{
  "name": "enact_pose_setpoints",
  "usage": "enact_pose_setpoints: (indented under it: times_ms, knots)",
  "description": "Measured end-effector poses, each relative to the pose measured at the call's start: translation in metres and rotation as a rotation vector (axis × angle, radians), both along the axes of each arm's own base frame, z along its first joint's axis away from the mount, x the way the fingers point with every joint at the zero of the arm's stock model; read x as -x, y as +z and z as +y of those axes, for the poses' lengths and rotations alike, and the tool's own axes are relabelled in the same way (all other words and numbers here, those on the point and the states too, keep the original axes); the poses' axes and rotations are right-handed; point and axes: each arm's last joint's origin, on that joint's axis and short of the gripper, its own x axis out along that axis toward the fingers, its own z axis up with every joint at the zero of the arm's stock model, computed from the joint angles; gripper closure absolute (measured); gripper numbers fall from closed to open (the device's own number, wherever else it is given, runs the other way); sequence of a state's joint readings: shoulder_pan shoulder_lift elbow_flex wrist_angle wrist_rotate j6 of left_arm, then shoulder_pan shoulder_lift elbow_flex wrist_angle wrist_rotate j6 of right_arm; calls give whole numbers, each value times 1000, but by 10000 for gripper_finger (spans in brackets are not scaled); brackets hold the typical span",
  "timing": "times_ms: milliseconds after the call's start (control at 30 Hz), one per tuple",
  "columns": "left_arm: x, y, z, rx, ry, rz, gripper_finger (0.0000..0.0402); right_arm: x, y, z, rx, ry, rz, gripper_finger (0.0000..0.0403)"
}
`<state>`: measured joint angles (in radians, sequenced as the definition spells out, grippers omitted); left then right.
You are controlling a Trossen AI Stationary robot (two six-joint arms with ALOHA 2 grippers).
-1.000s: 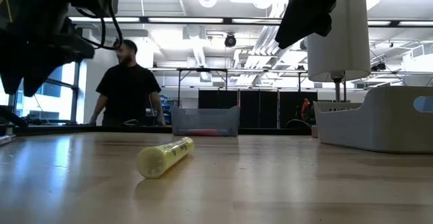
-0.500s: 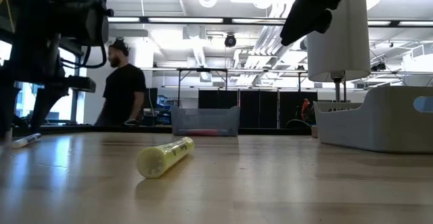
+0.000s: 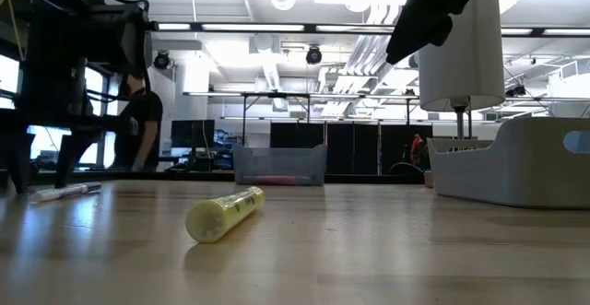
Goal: Pick & Place Markers
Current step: Put the blue marker pen into the gray bin
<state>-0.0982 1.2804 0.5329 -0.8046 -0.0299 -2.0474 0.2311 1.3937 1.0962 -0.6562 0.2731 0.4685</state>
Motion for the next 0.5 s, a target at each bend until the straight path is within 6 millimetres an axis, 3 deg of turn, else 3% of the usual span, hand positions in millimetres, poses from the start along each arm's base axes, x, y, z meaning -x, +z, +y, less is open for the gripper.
enact_pose_setpoints:
  times_ms: [400, 500]
  knots:
    - [-22, 37, 4, -211, -15, -137, 246, 1, -1, -1, 7, 3, 16, 291]
    - [-24, 29, 4, -202, -25, -92, 246, 1, -1, -1, 14, 12, 18, 291]
